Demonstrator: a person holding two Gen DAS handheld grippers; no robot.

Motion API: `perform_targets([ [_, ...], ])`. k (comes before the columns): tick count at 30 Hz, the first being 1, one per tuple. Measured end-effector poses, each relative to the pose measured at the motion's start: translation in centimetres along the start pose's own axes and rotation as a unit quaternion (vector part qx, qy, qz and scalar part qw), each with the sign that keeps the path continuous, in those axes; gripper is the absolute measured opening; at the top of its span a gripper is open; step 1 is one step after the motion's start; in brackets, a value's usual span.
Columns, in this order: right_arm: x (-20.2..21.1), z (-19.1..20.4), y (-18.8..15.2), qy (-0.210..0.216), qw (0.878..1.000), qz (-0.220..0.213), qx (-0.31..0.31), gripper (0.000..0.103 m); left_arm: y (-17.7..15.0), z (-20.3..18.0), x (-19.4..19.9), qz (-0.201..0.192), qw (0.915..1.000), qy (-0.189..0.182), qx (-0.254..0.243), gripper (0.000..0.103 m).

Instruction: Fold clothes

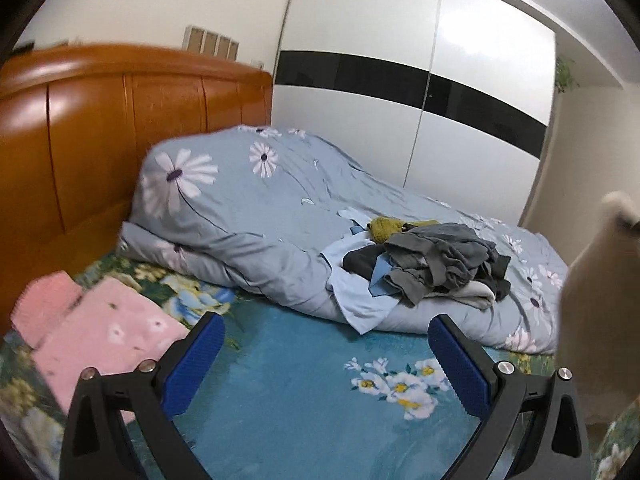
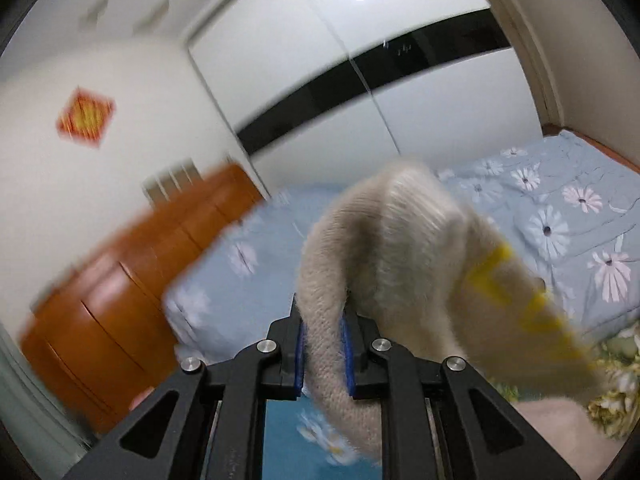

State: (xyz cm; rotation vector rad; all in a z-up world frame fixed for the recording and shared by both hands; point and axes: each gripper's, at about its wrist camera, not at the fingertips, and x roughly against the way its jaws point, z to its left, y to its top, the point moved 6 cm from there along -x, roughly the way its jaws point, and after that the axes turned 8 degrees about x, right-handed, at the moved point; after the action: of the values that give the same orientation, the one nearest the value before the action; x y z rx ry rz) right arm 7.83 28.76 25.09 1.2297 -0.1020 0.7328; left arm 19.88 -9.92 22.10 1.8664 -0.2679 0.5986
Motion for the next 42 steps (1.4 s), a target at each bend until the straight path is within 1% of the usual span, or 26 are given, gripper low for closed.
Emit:
perform_targets([
  [2, -3.9, 0.0, -4.9, -0.001, 0.999, 0.049, -0.018, 0.016, -0.1, -0.6, 2.0, 0.001, 0.9999, 0.006, -0.012, 0.103],
  [4, -7.7, -0.1, -10.4, 0.011, 0.994, 0.098, -0.042, 0.016, -0.7, -1.2, 4.0, 0.005, 0.9996, 0.018, -0.021, 0.103],
  [6, -9.7, 1.2, -15.7, 0.038, 0.987, 0.145, -0.056, 0.016, -1.6, -1.6, 5.6, 0.009, 0.9990, 0.034, -0.029, 0.103],
  [7, -10.0, 2.1, -17.7, 0.046, 0.985, 0.161, -0.048, 0.016, -2.0, -1.8, 6.2, 0.013, 0.9985, 0.042, -0.033, 0.103],
  [9, -10.6, 3.6, -20.9, 0.058, 0.980, 0.187, -0.022, 0.016, -2.7, -2.3, 7.0, 0.023, 0.9975, 0.055, -0.038, 0.103],
  [11, -11.8, 4.7, -23.2, 0.069, 0.976, 0.207, 0.008, 0.016, -3.2, -2.8, 7.6, 0.031, 0.9964, 0.066, -0.042, 0.103],
  [12, -11.9, 5.2, -23.9, 0.074, 0.974, 0.212, 0.021, 0.016, -3.3, -3.0, 8.0, 0.032, 0.9962, 0.070, -0.041, 0.103],
  [14, -12.0, 6.4, -25.0, 0.082, 0.971, 0.220, 0.045, 0.019, -3.4, -3.6, 8.7, 0.031, 0.9958, 0.078, -0.036, 0.103],
  [17, -10.0, 6.6, -25.7, 0.096, 0.967, 0.224, 0.074, 0.026, -3.8, -4.9, 9.6, 0.031, 0.9953, 0.087, -0.030, 0.103],
  [18, -9.8, 6.8, -25.7, 0.106, 0.967, 0.219, 0.078, 0.027, -3.9, -5.4, 9.7, 0.032, 0.9950, 0.089, -0.032, 0.103],
  [19, -9.7, 7.0, -25.7, 0.116, 0.967, 0.212, 0.082, 0.031, -4.1, -5.9, 9.6, 0.033, 0.9945, 0.092, -0.037, 0.103],
  [21, -8.9, 6.9, -25.0, 0.138, 0.969, 0.193, 0.074, 0.063, -4.4, -6.9, 9.4, 0.034, 0.9932, 0.100, -0.049, 0.103],
  [22, -8.3, 6.6, -24.6, 0.145, 0.970, 0.183, 0.068, 0.067, -4.4, -7.3, 9.2, 0.033, 0.9928, 0.103, -0.052, 0.103],
  [23, -7.6, 6.3, -24.2, 0.152, 0.971, 0.172, 0.061, 0.069, -4.5, -7.8, 9.0, 0.032, 0.9931, 0.100, -0.052, 0.103],
  [27, -5.2, 2.8, -22.5, 0.130, 0.982, 0.139, 0.009, 0.069, -4.7, -9.4, 7.9, 0.033, 0.9956, 0.070, -0.054, 0.103],
  [29, -4.1, 0.6, -21.8, 0.107, 0.986, 0.127, -0.027, 0.069, -4.9, -9.9, 7.1, 0.036, 0.9954, 0.063, -0.064, 0.103],
  [31, -2.8, -1.3, -21.5, 0.082, 0.988, 0.120, -0.059, 0.069, -5.2, -10.4, 6.0, 0.046, 0.9959, 0.047, -0.062, 0.103],
  [35, 0.1, -3.9, -22.1, 0.021, 0.988, 0.133, -0.069, 0.069, -6.5, -10.9, 3.0, 0.081, 0.9961, -0.001, -0.034, 0.103],
  [38, 2.4, -5.8, -23.2, -0.021, 0.987, 0.140, -0.079, 0.069, -8.3, -11.5, -0.3, 0.122, 0.9915, -0.027, -0.036, 0.103],
  [42, 4.3, -7.7, -25.0, -0.064, 0.980, 0.147, -0.115, 0.069, -10.9, -11.9, -4.1, 0.162, 0.9849, -0.048, -0.037, 0.103],
])
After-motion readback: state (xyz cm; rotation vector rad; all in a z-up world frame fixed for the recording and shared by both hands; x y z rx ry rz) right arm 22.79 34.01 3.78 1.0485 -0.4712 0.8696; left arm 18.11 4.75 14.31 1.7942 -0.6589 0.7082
